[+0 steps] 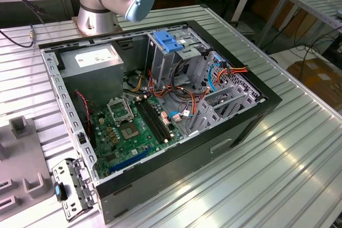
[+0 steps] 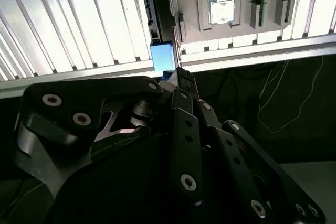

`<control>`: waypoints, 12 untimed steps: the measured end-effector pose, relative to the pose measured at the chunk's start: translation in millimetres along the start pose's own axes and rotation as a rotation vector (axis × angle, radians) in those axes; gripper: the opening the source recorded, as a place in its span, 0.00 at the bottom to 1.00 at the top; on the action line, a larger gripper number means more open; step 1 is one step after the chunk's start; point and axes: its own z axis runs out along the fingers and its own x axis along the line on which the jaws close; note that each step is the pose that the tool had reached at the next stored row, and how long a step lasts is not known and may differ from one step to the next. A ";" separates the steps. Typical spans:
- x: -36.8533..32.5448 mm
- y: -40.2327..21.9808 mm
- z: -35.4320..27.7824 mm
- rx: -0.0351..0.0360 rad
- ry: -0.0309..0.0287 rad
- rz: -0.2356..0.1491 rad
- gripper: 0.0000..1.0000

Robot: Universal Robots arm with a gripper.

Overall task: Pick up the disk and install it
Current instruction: 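Pick up the disk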

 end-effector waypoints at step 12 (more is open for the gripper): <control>0.0 0.0 0.6 0.0092 0.0054 -0.220 0.11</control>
